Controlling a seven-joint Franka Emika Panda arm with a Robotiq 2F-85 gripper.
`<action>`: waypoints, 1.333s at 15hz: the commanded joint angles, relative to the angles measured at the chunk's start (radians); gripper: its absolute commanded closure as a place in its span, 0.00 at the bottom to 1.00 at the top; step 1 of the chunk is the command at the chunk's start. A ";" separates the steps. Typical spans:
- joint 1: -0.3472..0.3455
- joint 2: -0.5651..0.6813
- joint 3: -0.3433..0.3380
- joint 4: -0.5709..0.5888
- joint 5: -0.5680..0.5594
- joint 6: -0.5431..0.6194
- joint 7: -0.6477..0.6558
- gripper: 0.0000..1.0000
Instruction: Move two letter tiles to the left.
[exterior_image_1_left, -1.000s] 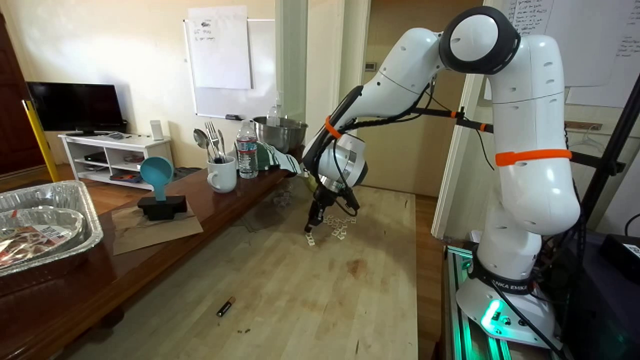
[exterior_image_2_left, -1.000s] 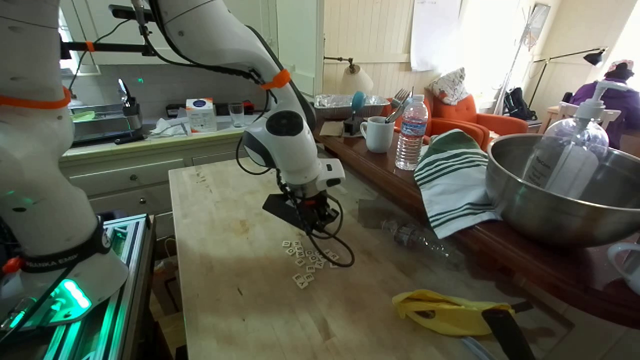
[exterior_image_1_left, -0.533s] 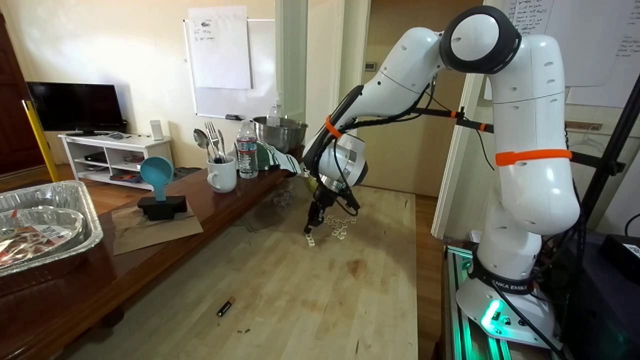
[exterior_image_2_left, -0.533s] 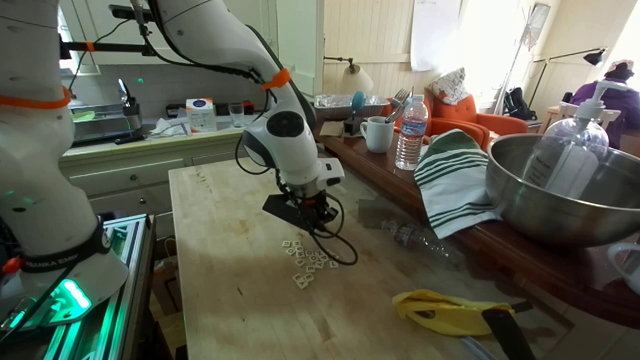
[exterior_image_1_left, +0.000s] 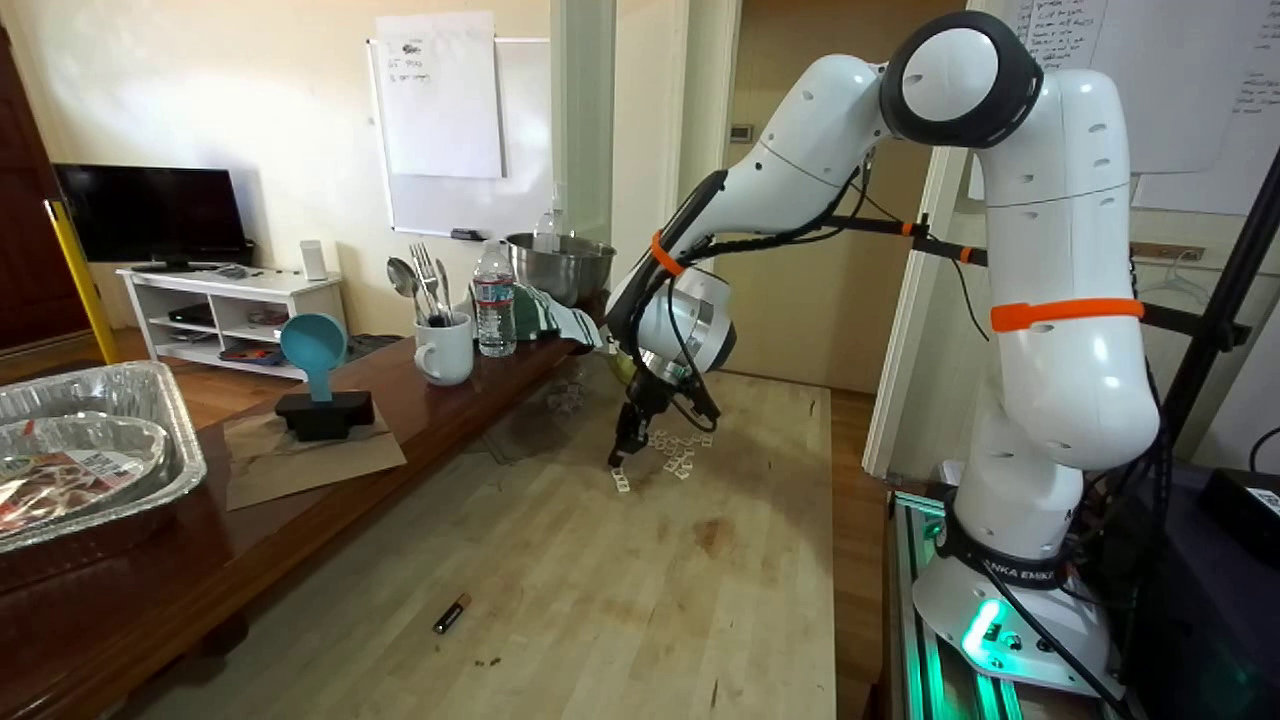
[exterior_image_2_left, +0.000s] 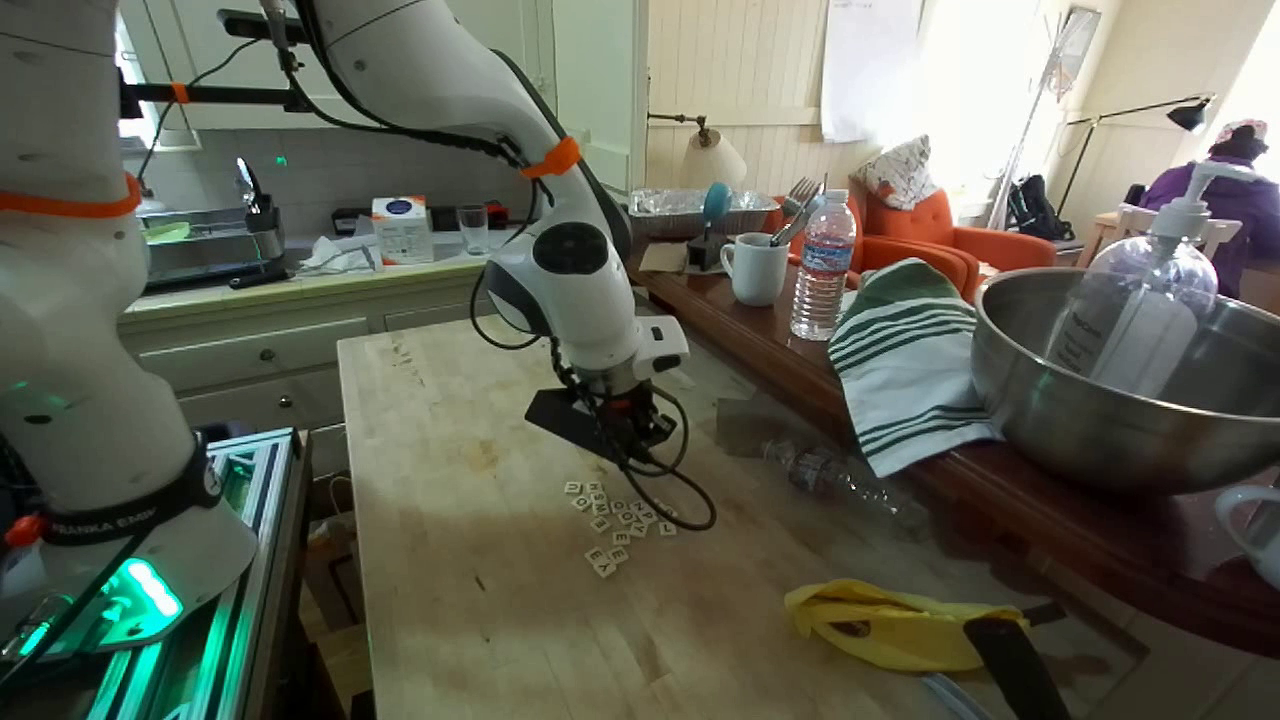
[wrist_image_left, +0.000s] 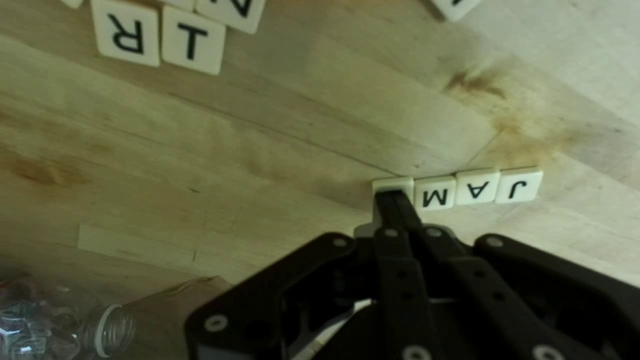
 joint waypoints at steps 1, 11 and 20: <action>-0.022 -0.027 0.008 -0.016 0.037 -0.028 -0.055 1.00; -0.030 -0.055 0.007 -0.028 0.032 -0.022 -0.062 1.00; -0.040 -0.038 0.015 -0.017 0.079 -0.035 -0.106 1.00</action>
